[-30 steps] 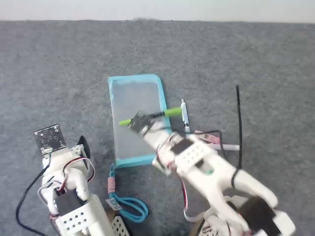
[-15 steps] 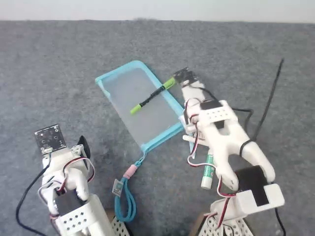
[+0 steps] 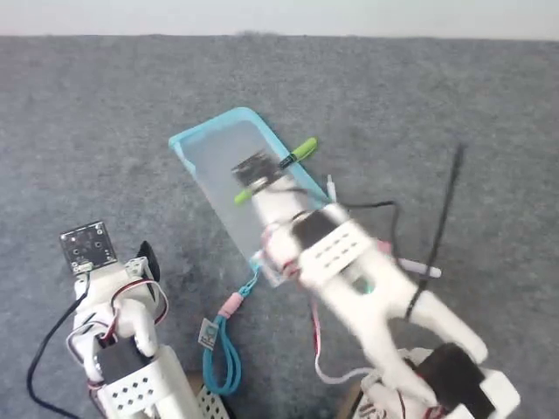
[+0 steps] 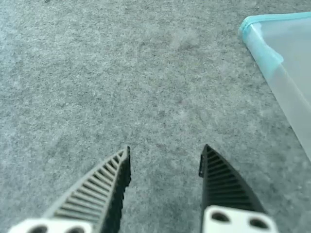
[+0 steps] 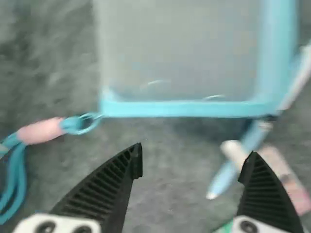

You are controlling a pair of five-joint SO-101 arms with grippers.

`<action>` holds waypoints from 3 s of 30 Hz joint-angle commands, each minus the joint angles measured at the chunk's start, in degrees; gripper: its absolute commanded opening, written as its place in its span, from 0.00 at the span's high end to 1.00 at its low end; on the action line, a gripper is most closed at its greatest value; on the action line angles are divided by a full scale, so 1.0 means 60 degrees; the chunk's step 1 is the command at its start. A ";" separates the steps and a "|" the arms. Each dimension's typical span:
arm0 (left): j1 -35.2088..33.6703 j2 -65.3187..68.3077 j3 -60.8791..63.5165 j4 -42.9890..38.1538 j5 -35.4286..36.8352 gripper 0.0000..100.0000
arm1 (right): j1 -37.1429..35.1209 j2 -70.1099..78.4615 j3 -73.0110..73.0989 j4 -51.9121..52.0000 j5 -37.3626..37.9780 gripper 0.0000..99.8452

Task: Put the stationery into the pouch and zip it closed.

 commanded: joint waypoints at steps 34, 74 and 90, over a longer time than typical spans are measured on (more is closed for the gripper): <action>-0.0029 -0.0161 -0.0066 0.0029 0.0103 0.77 | 0.1824 0.4769 -0.3443 -0.1179 -0.3648 0.70; -0.0029 -0.0161 -0.0066 0.0029 0.0103 0.77 | 0.1663 0.5458 -0.4967 -0.0374 -0.5641 0.72; -0.0029 -0.0161 -0.0066 0.0029 0.0103 0.77 | 0.1678 0.6850 -0.5436 0.0095 -0.5582 0.90</action>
